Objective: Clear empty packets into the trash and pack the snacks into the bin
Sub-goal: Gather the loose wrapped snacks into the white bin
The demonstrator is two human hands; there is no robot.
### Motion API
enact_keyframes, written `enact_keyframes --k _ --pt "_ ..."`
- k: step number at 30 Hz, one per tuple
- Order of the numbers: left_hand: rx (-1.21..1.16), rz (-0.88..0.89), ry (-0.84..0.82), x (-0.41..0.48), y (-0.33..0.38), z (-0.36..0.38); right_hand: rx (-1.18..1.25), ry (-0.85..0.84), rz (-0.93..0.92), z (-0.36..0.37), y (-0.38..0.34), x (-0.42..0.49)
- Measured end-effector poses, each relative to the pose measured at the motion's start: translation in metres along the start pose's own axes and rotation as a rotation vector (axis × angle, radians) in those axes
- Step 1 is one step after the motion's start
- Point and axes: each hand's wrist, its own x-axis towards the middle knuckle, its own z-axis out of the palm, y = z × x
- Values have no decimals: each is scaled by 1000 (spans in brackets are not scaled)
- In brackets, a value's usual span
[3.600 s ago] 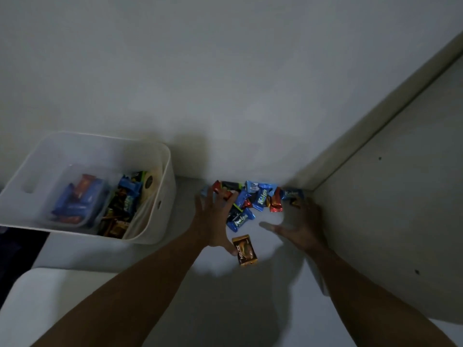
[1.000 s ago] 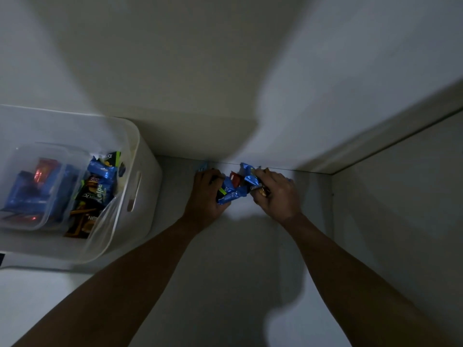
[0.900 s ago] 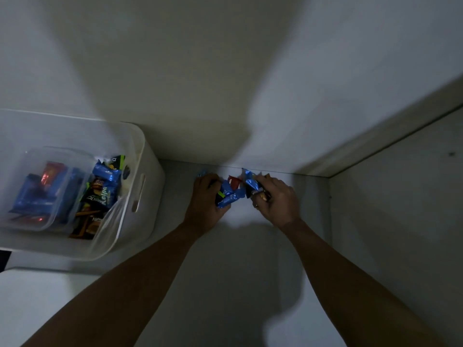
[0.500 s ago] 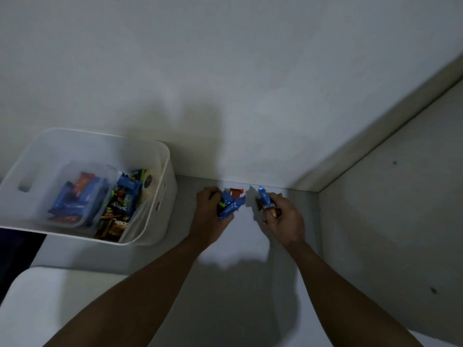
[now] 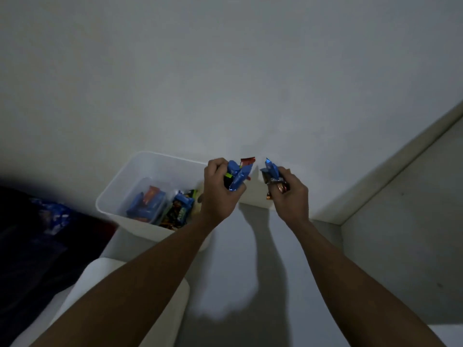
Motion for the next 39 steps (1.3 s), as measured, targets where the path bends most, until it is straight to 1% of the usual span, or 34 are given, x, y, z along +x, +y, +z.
enact_keyframes --k 2,4,6,8,10,11,14,16,18,19,20,22,25,28,30,34,35,39 --pt "11 -23 58 6 -11 -29 41 -25 2 25 -19 5" --pt "62 -43 73 9 -31 -59 65 -54 21 51 -31 11" --pt "128 -76 47 6 -55 -87 39 -99 22 78 -42 15" --pt "170 -126 -16 4 -75 -112 24 -137 38 105 -54 15" --pt "148 -207 -138 0 -91 -133 -13 -144 80 130 -70 17" --pt "140 -255 -227 -2 -100 -141 -67 -159 101 141 -78 21" --pt "291 -334 -513 -6 -127 -153 -291 -319 217 178 -91 37" --pt "304 -385 -677 -8 -142 -155 -414 -421 314 203 -94 43" --pt "278 -423 -826 -9 -149 -153 -391 -472 459 224 -92 43" --pt "271 -421 -886 -9 -152 -150 -359 -468 539 232 -89 41" --pt "272 -425 -939 -9 -154 -147 -335 -448 614 239 -84 39" --pt "274 -452 -1001 -8 -154 -146 -290 -394 694 251 -75 36" --pt "291 -465 -1046 -3 -157 -144 -221 -345 761 265 -68 34" --pt "232 -454 -1090 1 -157 -142 -133 -296 809 271 -67 36" --pt "169 -470 -1096 1 -154 -142 -135 -304 800 272 -64 37" --pt "65 -429 -1075 2 -152 -143 -150 -295 801 265 -70 38" --pt "63 -422 -1063 2 -154 -144 -152 -291 808 263 -73 40" --pt "172 -416 -1004 5 -150 -149 -177 -279 819 248 -88 41"
